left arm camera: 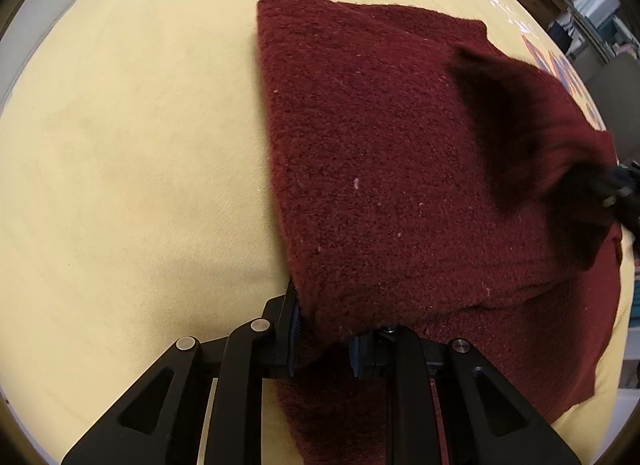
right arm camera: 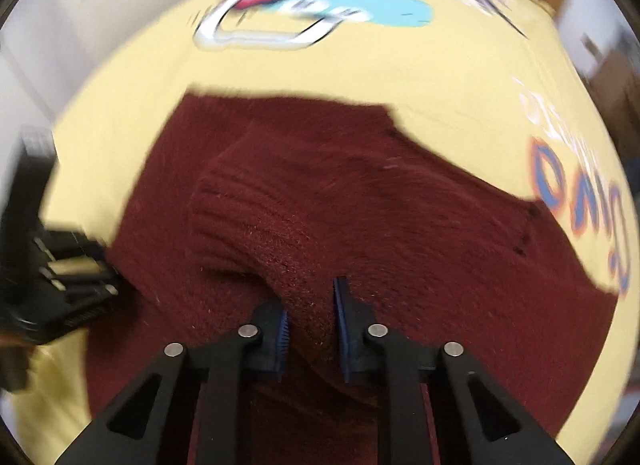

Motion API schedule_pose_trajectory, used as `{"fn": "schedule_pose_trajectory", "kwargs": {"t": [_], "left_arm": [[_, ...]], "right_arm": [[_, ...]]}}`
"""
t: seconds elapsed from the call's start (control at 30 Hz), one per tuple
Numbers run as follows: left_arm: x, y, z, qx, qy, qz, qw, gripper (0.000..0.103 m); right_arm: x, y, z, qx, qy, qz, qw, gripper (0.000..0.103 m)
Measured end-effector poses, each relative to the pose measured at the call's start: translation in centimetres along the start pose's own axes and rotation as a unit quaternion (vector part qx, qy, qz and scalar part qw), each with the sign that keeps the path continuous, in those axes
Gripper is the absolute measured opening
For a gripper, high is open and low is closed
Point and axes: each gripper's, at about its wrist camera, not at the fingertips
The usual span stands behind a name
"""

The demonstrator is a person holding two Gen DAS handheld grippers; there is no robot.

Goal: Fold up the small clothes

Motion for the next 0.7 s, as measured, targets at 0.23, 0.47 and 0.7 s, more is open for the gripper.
{"fn": "schedule_pose_trajectory", "kwargs": {"t": [0.23,0.47,0.7], "left_arm": [[-0.3,0.0,0.3,0.006,0.006,0.008,0.9999,0.017],[0.5,-1.0,0.7,0.004,0.01,0.013,0.9999,0.017],[0.6,-1.8,0.8,0.008,0.013,0.021,0.9997,0.017]], "right_arm": [[-3.0,-7.4,-2.3,0.088,-0.016,-0.003,0.996,0.016],[-1.2,-11.9,-5.7,0.154,0.016,0.005,0.988,0.016],[0.2,-13.8,-8.2,0.175,0.05,-0.026,0.983,0.034]]}}
Point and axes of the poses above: each gripper's, at about its wrist camera, not at the fingertips, and x roughly the way its jaws point, y to its left, z to its top, and after that the axes turned 12 degrees about -z, right-handed
